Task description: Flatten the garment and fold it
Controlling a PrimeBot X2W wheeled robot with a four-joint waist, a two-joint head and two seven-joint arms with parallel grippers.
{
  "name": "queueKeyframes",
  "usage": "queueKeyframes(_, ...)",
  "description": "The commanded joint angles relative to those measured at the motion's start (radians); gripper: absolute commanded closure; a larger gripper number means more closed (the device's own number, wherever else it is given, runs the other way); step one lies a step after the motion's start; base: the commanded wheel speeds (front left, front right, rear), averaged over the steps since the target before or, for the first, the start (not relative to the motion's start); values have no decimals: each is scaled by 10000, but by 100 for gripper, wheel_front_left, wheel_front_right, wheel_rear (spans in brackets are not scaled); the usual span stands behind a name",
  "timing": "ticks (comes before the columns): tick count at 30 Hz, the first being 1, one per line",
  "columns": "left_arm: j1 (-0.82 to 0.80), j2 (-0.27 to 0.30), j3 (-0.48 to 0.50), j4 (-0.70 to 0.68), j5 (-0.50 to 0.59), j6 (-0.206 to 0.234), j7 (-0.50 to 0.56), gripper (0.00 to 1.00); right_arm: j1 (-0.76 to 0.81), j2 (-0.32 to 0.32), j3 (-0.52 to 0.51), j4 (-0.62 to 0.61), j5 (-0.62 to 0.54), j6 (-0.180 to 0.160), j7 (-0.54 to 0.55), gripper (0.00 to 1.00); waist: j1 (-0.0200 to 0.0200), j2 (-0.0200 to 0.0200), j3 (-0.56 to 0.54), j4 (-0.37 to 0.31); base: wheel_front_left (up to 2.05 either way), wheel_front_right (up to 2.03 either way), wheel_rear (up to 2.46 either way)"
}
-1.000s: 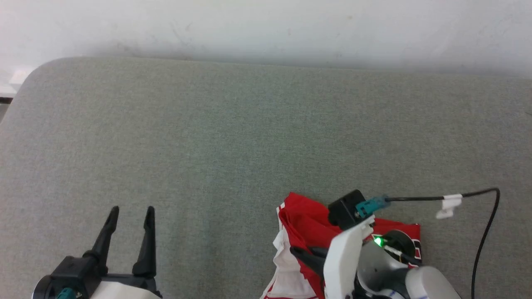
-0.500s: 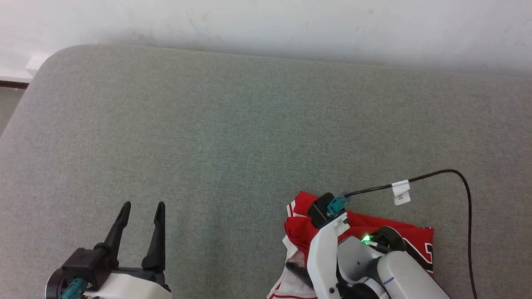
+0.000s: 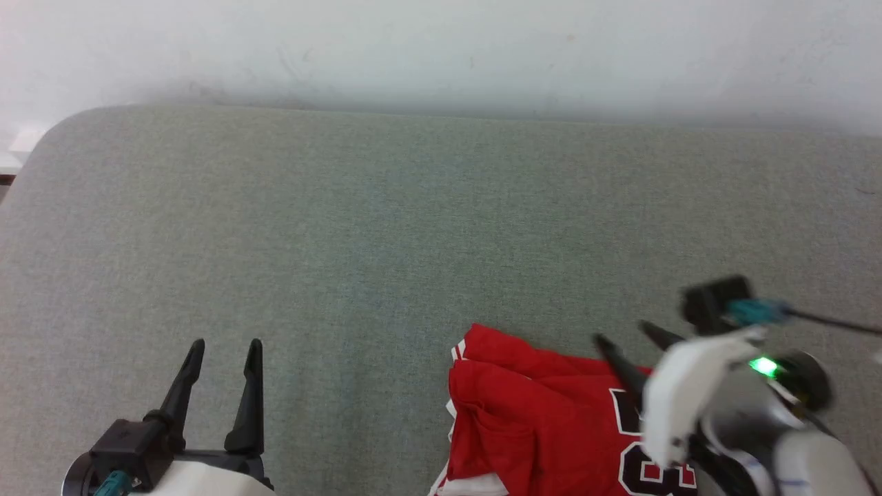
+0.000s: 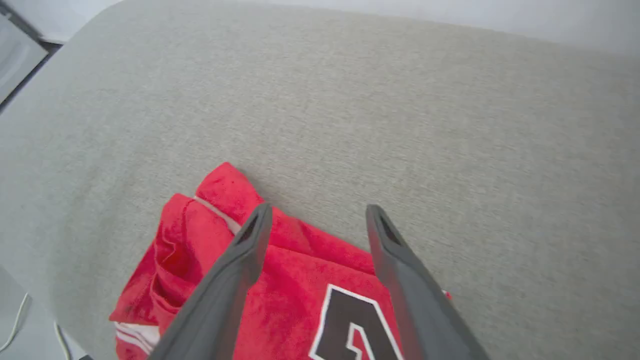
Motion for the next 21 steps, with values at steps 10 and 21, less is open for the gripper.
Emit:
queueKeyframes(10,181,200,54,-288,-132,74,74,0,3001,-18,-2352,-869,161,-7,-935,0,0,0,261,-380,0,0,0)
queueKeyframes(21,-22,422,-8,-424,-120,11,313,0,2747,-18,-1746,669,598,-7,-1172,0,0,0,391,-290,0,0,0)
